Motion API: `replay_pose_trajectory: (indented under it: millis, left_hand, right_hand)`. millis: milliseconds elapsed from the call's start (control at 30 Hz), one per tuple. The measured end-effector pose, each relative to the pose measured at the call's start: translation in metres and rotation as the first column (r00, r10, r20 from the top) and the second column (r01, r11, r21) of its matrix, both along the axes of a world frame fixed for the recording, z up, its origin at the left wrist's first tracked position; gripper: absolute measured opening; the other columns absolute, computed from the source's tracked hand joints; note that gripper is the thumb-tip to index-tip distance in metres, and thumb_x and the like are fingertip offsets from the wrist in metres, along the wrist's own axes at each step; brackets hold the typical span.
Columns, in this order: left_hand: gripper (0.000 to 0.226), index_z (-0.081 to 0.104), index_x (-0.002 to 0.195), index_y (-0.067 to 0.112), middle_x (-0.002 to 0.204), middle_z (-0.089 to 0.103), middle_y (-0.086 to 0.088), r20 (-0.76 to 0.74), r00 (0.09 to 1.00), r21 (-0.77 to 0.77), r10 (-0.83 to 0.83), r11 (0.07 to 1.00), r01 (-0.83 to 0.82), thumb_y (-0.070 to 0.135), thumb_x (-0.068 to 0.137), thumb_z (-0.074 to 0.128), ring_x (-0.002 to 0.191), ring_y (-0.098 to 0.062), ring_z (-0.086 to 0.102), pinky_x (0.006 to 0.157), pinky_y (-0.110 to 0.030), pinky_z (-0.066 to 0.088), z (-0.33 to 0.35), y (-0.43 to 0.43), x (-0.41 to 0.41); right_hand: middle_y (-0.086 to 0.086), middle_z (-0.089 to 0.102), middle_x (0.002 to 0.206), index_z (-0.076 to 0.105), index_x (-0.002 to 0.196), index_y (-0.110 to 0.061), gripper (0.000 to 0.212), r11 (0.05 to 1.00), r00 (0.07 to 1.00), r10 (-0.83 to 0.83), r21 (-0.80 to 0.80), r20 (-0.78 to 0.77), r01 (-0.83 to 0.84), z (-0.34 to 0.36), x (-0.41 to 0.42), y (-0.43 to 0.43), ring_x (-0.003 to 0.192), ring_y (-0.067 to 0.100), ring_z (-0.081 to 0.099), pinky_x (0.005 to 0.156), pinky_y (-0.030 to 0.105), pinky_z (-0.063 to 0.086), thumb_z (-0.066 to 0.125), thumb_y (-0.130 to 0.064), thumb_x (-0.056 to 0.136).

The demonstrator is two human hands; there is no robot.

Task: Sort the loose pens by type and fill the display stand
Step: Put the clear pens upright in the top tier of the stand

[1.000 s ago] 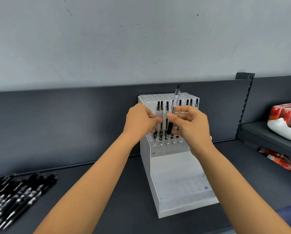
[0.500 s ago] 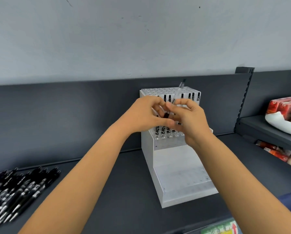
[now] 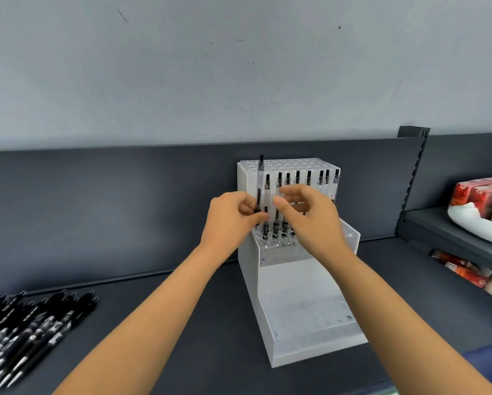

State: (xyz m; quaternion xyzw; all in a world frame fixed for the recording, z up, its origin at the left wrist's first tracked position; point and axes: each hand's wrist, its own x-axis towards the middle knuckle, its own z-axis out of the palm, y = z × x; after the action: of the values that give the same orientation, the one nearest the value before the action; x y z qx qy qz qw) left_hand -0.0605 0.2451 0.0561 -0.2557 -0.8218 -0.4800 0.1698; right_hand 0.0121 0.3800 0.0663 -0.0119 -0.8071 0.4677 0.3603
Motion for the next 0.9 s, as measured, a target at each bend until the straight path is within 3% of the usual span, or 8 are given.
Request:
replay_pose_trajectory:
  millis: [167, 300, 367, 467, 567, 700, 800, 900]
  left_hand:
    - [0.027, 0.064, 0.071, 0.019, 0.065, 0.064, 0.006, 0.005, 1.000, -0.065, 0.013, 0.998, -0.013, 0.031, 0.066, 0.088, 0.057, -0.005, 0.059, 0.061, -0.024, 0.052, -0.006, 0.005, -0.005]
    - [0.028, 0.066, 0.075, 0.018, 0.066, 0.065, 0.006, -0.005, 1.000, -0.097, 0.024, 0.995, -0.024, 0.036, 0.066, 0.086, 0.060, -0.006, 0.061, 0.064, -0.029, 0.055, -0.007, 0.003, -0.008]
    - [0.029, 0.068, 0.083, 0.018, 0.073, 0.067, 0.007, -0.046, 0.999, -0.072, 0.014, 0.997, -0.017, 0.041, 0.071, 0.082, 0.066, -0.005, 0.063, 0.065, -0.025, 0.055, -0.007, 0.001, -0.007]
    - [0.019, 0.070, 0.091, 0.017, 0.077, 0.069, 0.008, -0.119, 0.992, -0.034, -0.028, 0.999, 0.024, 0.034, 0.083, 0.072, 0.068, -0.004, 0.063, 0.067, -0.025, 0.056, -0.005, 0.002, -0.006]
    - [0.013, 0.071, 0.096, 0.017, 0.079, 0.070, 0.008, -0.115, 0.992, -0.102, -0.049, 0.994, 0.037, 0.027, 0.089, 0.066, 0.069, -0.004, 0.064, 0.070, -0.030, 0.057, -0.009, 0.001, -0.008]
    - [0.016, 0.070, 0.101, 0.018, 0.088, 0.072, 0.007, -0.127, 0.991, -0.204, -0.046, 0.979, 0.019, 0.029, 0.093, 0.061, 0.073, -0.006, 0.064, 0.072, -0.030, 0.056, -0.008, -0.002, -0.009]
    - [0.016, 0.069, 0.096, 0.015, 0.090, 0.072, 0.000, -0.126, 0.992, -0.340, -0.001, 0.939, -0.042, 0.028, 0.094, 0.058, 0.079, -0.015, 0.066, 0.073, -0.035, 0.056, 0.001, -0.001, -0.006]
    - [0.024, 0.061, 0.085, 0.013, 0.081, 0.067, -0.003, -0.184, 0.981, -0.479, 0.068, 0.865, -0.149, 0.030, 0.098, 0.051, 0.067, -0.019, 0.060, 0.061, -0.033, 0.050, 0.005, 0.001, -0.001]
  right_hand:
    - [-0.010, 0.066, 0.087, 0.064, 0.098, -0.020, 0.020, 0.997, 0.997, -0.072, 0.014, -0.020, 0.072, 0.012, -0.019, -0.014, 0.072, 0.003, 0.060, 0.069, 0.021, 0.050, 0.073, -0.030, 0.083]
    - [-0.017, 0.058, 0.075, 0.060, 0.088, -0.024, 0.015, 0.991, 0.991, -0.125, 0.032, -0.037, 0.127, 0.014, -0.029, -0.019, 0.067, -0.002, 0.054, 0.068, 0.020, 0.045, 0.073, -0.029, 0.083]
    - [-0.017, 0.059, 0.074, 0.061, 0.085, -0.023, 0.015, 0.990, 0.989, -0.139, 0.030, -0.048, 0.140, 0.013, -0.029, -0.019, 0.067, -0.002, 0.055, 0.066, 0.019, 0.046, 0.074, -0.029, 0.081]
    - [-0.015, 0.060, 0.070, 0.063, 0.082, -0.022, 0.016, 0.988, 0.988, -0.147, 0.049, -0.048, 0.149, 0.011, -0.026, -0.018, 0.066, -0.001, 0.057, 0.062, 0.014, 0.045, 0.077, -0.029, 0.078]
    - [-0.014, 0.059, 0.069, 0.061, 0.081, -0.023, 0.022, 0.987, 0.987, -0.150, 0.055, -0.057, 0.153, 0.008, -0.022, -0.018, 0.065, -0.001, 0.057, 0.058, 0.009, 0.041, 0.077, -0.035, 0.077]
    - [-0.014, 0.060, 0.070, 0.062, 0.084, -0.023, 0.021, 0.980, 0.982, -0.171, 0.087, -0.080, 0.178, -0.001, -0.008, -0.017, 0.065, 0.000, 0.055, 0.059, 0.015, 0.042, 0.071, -0.043, 0.082]
    - [-0.011, 0.063, 0.083, 0.063, 0.096, -0.021, 0.019, 0.945, 0.976, -0.204, 0.246, -0.071, 0.215, -0.009, 0.003, -0.013, 0.069, 0.005, 0.055, 0.061, 0.025, 0.044, 0.064, -0.038, 0.088]
    - [0.004, 0.065, 0.104, 0.062, 0.110, -0.013, 0.033, 0.724, 0.922, -0.345, 0.576, -0.176, 0.381, -0.014, 0.012, -0.007, 0.089, 0.024, 0.060, 0.069, 0.033, 0.048, 0.068, -0.032, 0.085]
